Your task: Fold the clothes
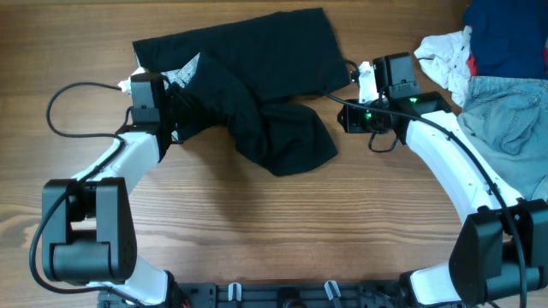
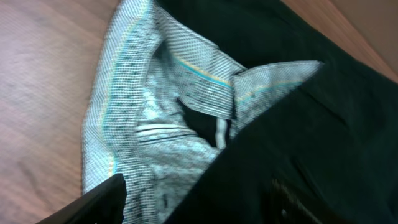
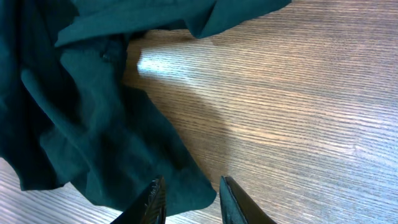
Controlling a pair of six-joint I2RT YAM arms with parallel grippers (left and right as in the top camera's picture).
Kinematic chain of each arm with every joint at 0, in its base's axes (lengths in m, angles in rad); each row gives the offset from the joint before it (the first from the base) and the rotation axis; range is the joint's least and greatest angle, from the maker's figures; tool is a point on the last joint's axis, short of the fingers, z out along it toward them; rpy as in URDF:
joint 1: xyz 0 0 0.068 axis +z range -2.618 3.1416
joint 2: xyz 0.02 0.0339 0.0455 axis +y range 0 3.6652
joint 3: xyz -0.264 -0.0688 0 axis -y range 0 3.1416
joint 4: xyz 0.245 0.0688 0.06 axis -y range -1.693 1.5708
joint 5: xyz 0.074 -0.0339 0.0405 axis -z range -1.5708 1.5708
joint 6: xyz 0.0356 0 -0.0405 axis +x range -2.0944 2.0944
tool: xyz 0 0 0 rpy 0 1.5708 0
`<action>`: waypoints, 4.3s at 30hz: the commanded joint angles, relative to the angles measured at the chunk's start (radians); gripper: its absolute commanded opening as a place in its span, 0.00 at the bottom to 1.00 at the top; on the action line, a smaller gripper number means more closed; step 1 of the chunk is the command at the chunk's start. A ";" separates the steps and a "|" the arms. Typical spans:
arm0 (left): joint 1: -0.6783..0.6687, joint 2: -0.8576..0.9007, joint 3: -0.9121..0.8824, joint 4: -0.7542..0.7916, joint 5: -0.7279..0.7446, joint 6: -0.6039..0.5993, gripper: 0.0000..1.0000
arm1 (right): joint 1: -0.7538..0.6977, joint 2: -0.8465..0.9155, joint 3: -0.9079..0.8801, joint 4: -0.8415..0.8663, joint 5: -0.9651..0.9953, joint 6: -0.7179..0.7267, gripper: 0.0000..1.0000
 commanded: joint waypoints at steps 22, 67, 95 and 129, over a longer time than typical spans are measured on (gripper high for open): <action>0.001 0.093 0.002 -0.003 0.175 0.135 0.32 | -0.004 -0.011 0.012 -0.006 -0.001 -0.019 0.29; 0.001 -0.466 0.002 -0.618 0.054 0.140 0.04 | -0.012 0.165 -0.214 0.290 -0.222 -0.105 0.28; 0.022 -0.466 0.002 -0.673 -0.077 0.139 0.04 | -0.216 0.064 0.082 0.037 -0.369 -0.115 0.99; 0.022 -0.464 0.001 -0.665 -0.069 0.132 0.04 | 0.386 0.042 -0.093 0.085 0.176 -0.084 0.97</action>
